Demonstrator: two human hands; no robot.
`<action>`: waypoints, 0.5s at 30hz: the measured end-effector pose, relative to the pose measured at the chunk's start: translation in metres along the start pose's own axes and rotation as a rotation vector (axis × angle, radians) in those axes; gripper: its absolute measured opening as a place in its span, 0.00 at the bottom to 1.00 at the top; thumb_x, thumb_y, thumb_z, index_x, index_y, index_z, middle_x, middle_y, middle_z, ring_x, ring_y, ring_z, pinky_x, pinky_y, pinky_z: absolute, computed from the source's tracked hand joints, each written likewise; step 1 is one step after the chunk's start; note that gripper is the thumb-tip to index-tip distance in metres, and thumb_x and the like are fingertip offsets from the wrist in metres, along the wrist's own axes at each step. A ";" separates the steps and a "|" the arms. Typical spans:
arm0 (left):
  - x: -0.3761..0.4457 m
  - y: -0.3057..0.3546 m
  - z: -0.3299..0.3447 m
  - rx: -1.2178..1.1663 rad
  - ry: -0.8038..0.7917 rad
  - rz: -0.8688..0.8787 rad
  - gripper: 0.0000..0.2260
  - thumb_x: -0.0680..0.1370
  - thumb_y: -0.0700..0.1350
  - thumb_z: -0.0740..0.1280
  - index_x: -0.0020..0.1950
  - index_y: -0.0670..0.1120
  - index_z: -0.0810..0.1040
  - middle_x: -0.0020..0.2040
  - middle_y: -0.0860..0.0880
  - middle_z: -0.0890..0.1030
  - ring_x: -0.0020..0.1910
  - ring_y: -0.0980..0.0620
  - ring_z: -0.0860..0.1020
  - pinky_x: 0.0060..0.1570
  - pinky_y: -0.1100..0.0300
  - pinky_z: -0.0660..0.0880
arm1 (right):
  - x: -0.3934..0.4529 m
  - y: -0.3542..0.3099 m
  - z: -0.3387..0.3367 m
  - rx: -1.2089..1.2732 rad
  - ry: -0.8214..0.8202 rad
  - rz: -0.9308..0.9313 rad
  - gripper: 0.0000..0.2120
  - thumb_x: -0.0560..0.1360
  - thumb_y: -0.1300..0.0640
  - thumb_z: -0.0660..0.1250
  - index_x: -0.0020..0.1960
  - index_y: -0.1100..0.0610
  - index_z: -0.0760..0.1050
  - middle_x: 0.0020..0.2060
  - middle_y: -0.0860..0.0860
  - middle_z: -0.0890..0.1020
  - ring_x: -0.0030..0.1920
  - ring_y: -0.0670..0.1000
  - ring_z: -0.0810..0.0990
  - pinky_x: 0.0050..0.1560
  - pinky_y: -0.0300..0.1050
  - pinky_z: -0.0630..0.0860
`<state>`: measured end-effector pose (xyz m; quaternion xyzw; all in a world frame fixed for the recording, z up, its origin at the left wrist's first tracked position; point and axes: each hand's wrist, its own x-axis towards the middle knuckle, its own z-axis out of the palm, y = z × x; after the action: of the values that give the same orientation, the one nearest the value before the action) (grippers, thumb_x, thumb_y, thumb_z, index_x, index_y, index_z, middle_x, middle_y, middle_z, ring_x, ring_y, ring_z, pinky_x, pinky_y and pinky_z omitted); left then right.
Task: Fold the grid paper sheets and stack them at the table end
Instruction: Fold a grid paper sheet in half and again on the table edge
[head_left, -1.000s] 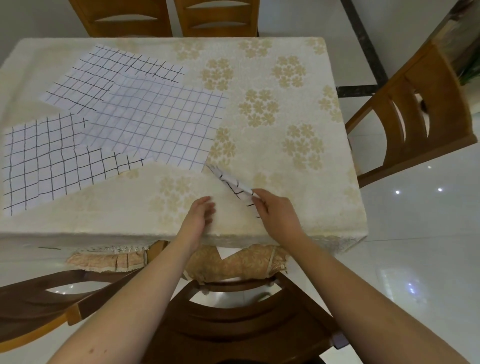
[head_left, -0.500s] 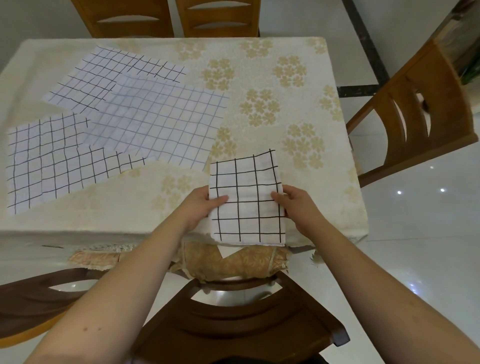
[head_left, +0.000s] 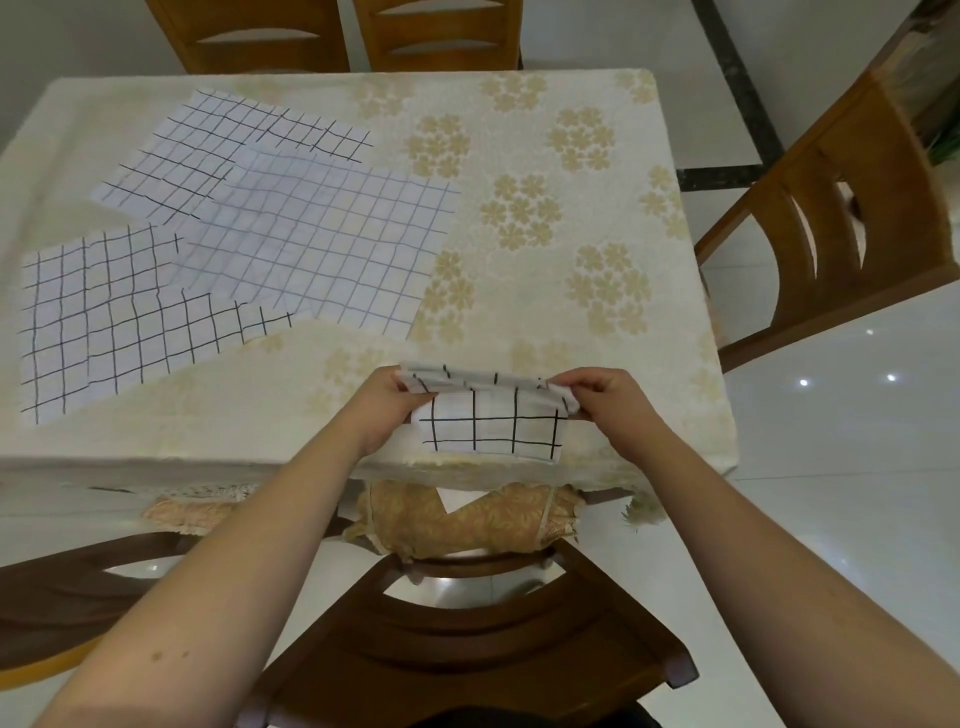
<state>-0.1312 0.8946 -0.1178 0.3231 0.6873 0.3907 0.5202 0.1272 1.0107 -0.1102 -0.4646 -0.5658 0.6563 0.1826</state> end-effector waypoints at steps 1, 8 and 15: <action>0.000 0.001 0.001 -0.012 0.008 0.000 0.13 0.77 0.31 0.65 0.49 0.46 0.85 0.47 0.47 0.85 0.47 0.49 0.83 0.46 0.57 0.80 | 0.000 0.000 0.000 0.027 0.001 0.007 0.14 0.78 0.70 0.61 0.46 0.58 0.83 0.42 0.51 0.85 0.41 0.47 0.85 0.41 0.37 0.80; 0.001 0.003 0.000 -0.310 -0.041 -0.073 0.16 0.80 0.37 0.58 0.41 0.45 0.84 0.43 0.42 0.81 0.41 0.46 0.78 0.38 0.59 0.80 | 0.003 0.007 -0.003 0.256 0.031 0.106 0.13 0.80 0.63 0.58 0.52 0.58 0.81 0.47 0.57 0.85 0.45 0.57 0.83 0.45 0.50 0.81; -0.003 0.006 0.012 -0.192 0.048 -0.009 0.05 0.81 0.41 0.64 0.52 0.42 0.79 0.36 0.50 0.80 0.33 0.56 0.78 0.27 0.68 0.69 | -0.002 0.022 0.009 0.409 -0.101 0.258 0.16 0.80 0.49 0.62 0.61 0.59 0.76 0.53 0.56 0.84 0.53 0.55 0.83 0.50 0.50 0.80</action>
<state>-0.1189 0.8971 -0.1131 0.2593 0.6605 0.4598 0.5340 0.1278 0.9975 -0.1302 -0.4530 -0.3654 0.7974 0.1592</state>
